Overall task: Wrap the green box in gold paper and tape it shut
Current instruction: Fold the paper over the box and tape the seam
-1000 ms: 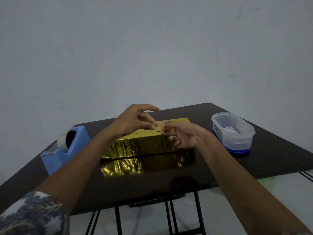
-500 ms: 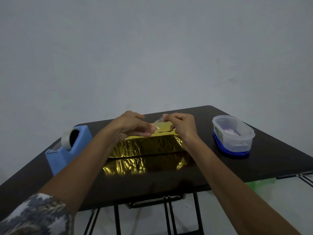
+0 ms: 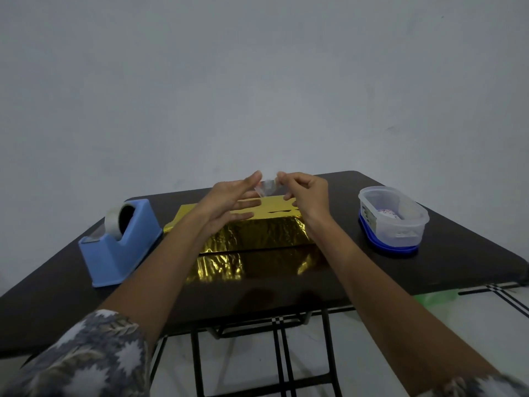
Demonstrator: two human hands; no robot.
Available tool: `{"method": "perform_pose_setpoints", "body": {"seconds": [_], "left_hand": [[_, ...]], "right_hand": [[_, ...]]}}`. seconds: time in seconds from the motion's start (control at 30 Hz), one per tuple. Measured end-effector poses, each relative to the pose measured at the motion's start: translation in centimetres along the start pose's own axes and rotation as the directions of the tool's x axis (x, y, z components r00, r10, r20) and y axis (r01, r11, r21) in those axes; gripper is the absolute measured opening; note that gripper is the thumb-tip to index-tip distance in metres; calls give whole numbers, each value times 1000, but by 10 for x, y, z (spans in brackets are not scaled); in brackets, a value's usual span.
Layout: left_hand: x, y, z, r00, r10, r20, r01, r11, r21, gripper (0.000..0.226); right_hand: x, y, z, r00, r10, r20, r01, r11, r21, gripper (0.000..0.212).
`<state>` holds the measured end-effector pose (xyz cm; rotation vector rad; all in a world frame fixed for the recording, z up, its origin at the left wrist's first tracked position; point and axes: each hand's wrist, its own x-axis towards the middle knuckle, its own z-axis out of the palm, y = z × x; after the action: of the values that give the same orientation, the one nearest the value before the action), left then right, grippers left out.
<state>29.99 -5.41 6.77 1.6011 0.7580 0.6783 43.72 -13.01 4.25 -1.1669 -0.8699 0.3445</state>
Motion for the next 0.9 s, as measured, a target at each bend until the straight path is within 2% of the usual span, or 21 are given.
{"method": "perform_pose_setpoints", "body": {"seconds": [0.13,0.2,0.27,0.33,0.37,0.43,0.5,0.57,0.77,0.9], "left_hand": [[5,-3,13,999,2,-50,-4,999,-35,35],[8,-7,12,995,-11,-102,6,999,-49,24],[11,-11,5,989,-33,-148,28,999,-32,17],[14,-13,-6,983,-50,-179,49,999,-8,16],[15,-13,-11,983,-64,-171,65,998,4,18],[17,-11,-17,988,-109,-110,113,993,31,23],[21,-10,-11,987,-157,-32,159,984,79,27],[27,-7,0,982,-187,-1,185,973,139,28],[48,4,25,980,-176,-95,198,918,344,28],[54,12,31,978,-172,-116,205,891,405,28]], "right_hand": [[-2,3,0,1000,25,9,-25,1000,-4,15],[-4,6,-3,999,-17,-31,11,979,-205,20],[-4,8,-15,980,-149,-132,68,873,-483,28],[1,8,-32,963,-177,-203,39,838,-544,38],[5,12,-41,974,-102,-202,-19,852,-523,47],[17,24,-51,967,205,-153,-253,854,-455,70],[24,38,-49,868,493,-49,-489,835,-253,90],[29,46,-46,795,603,69,-594,796,-113,102],[34,48,-40,744,655,133,-644,755,-120,85],[34,51,-39,741,653,156,-631,757,-171,55]]}}
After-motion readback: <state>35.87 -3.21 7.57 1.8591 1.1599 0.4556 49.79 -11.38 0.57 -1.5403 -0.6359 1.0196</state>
